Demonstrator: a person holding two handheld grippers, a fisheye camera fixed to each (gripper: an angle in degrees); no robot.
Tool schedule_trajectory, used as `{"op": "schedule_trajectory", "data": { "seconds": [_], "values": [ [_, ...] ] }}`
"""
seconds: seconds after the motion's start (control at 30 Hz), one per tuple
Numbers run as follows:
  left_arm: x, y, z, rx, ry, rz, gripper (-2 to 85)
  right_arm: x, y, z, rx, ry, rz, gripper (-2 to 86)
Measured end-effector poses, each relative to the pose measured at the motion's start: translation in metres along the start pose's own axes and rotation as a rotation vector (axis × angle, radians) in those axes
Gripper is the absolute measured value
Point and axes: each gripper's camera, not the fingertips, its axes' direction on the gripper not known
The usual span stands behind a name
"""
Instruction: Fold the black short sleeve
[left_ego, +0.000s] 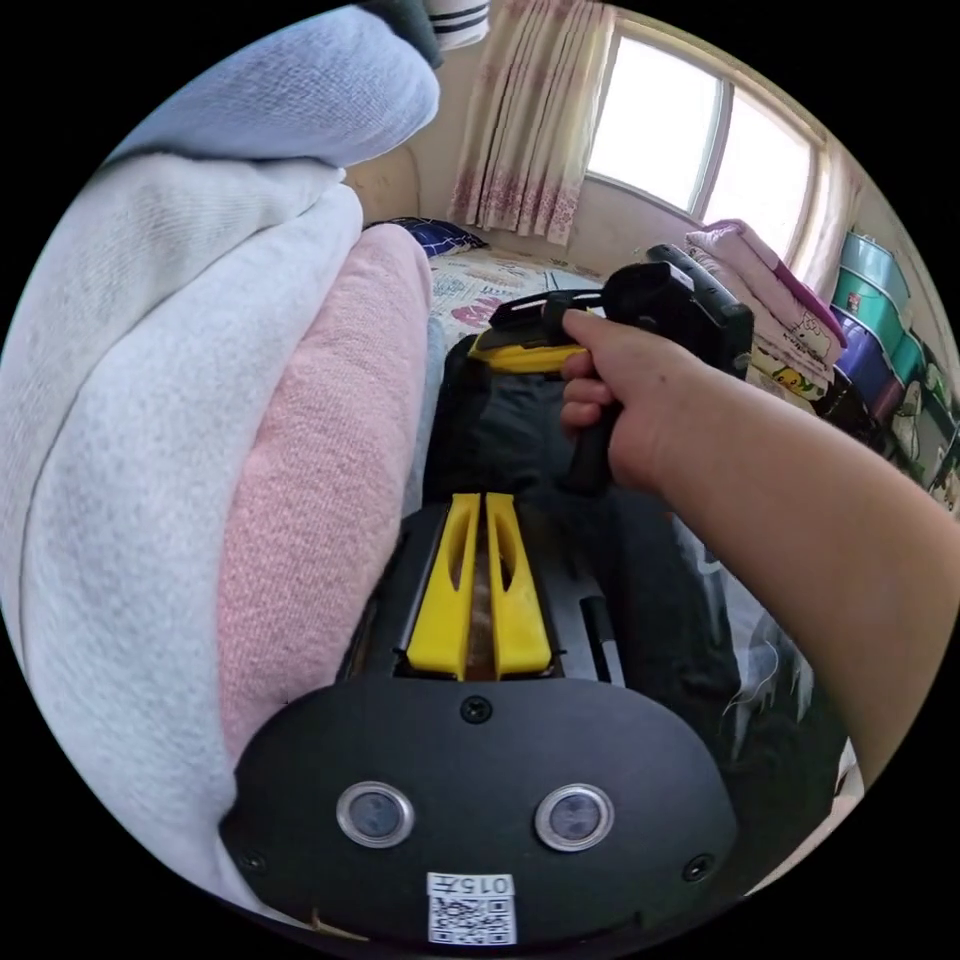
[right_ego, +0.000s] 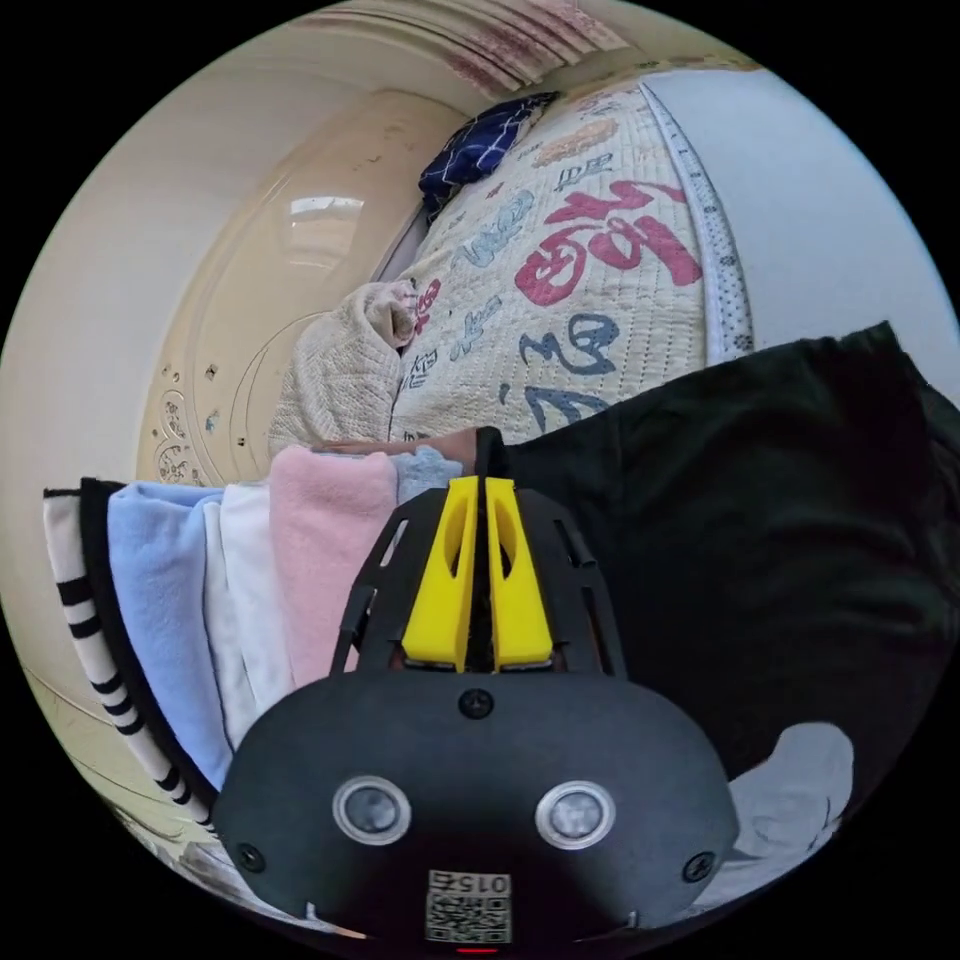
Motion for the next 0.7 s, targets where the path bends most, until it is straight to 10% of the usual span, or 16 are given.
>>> {"op": "schedule_trajectory", "data": {
  "seconds": [0.43,0.7],
  "values": [
    [0.027,0.037,-0.004,-0.116,0.459,0.134,-0.1,0.029,0.090,-0.177,0.052,0.546,-0.063,2.9],
    [0.013,0.022,0.041,-0.261,0.577,0.087,9.7,0.111,0.114,-0.213,0.091,0.383,0.089,10.6]
  ]
}}
